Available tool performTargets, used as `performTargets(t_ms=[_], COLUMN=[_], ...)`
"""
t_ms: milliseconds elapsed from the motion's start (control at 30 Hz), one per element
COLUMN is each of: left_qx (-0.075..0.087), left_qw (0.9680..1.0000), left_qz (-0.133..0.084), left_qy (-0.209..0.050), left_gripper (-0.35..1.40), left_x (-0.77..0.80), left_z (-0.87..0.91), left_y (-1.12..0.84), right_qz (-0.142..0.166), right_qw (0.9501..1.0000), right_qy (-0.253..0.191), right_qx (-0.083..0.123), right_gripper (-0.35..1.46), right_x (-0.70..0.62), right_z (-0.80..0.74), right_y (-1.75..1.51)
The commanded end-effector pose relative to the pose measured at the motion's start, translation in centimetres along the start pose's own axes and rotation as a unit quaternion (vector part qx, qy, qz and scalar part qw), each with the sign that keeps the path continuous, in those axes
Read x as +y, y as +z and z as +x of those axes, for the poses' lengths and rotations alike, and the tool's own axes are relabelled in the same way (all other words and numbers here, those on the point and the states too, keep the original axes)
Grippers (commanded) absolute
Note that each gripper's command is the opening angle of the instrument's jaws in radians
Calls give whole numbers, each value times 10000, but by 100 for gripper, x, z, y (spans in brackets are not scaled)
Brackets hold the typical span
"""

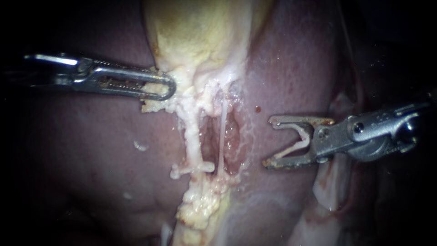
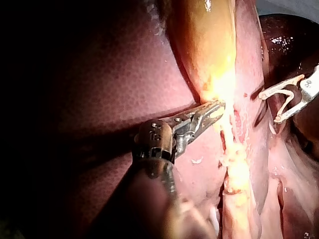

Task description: Clipping second clip left tube

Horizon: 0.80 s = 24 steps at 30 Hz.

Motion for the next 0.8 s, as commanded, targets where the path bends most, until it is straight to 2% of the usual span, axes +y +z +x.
performTargets(t_ms=[33,100,167,267,367,433,567,633,700,800], left_qx=[-3,-16,-42,-21,105,127,131,133,134,135], left_qw=[10000,10000,10000,10000,9999,9999,9999,9999,9999,9999], left_qz=[-7,-27,-69,-14,15,22,29,32,34,35], left_qy=[-3,-8,-21,-53,-100,-91,-91,-88,-88,-87], left_gripper=[-35,-35,-35,-35,-35,-35,-35,-35,-35,-35], left_x=[1,2,2,2,5,7,7,7,7,7], left_z=[1,3,9,21,32,37,35,34,34,34], left_y=[-3,-8,-20,-43,-64,-71,-71,-70,-70,-70], right_qz=[1,1,1,2,2,0,39,179,435,794], right_qw=[10000,10000,10000,10000,10000,10000,10000,9997,9984,9944], right_qy=[0,0,0,-1,-1,-1,-4,-11,-65,319], right_qx=[0,0,0,0,1,15,41,140,348,613], right_gripper=[50,50,50,50,50,50,50,50,49,48], right_x=[0,0,0,-1,-1,-1,-2,-2,-2,-1], right_z=[0,0,0,0,0,1,2,4,8,15], right_y=[0,0,0,0,0,0,1,2,4,13])
